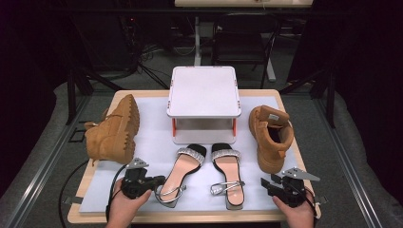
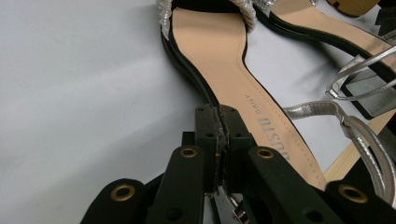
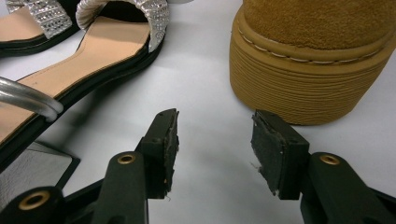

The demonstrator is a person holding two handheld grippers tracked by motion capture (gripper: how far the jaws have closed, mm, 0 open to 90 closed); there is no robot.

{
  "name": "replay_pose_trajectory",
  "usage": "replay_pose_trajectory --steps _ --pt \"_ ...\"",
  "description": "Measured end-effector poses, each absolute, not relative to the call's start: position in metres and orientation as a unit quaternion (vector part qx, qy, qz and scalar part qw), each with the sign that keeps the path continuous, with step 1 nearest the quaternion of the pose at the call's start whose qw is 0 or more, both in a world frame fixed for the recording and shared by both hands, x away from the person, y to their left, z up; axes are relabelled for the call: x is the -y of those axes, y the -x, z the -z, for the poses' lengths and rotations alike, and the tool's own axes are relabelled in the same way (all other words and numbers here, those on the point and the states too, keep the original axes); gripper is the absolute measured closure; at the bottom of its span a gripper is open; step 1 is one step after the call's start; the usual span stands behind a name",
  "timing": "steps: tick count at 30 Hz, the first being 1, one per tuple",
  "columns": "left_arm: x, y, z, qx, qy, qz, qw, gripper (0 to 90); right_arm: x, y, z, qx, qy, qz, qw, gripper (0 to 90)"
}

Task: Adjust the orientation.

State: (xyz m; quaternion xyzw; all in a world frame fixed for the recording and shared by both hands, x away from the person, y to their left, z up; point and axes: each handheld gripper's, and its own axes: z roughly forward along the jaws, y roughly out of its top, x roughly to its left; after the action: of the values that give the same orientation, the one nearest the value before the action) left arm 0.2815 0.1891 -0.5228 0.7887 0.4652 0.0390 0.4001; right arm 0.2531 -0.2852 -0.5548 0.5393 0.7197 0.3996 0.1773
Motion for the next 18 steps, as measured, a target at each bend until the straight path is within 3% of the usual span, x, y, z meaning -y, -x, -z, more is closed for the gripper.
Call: replay_pose_trajectory --steps 18 --pt "-0.230 -0.282 0.522 -0.491 -0.772 -0.046 0.402 87.4 0.287 -0.252 0.554 -0.718 -0.541 -0.400 0.179 50.5"
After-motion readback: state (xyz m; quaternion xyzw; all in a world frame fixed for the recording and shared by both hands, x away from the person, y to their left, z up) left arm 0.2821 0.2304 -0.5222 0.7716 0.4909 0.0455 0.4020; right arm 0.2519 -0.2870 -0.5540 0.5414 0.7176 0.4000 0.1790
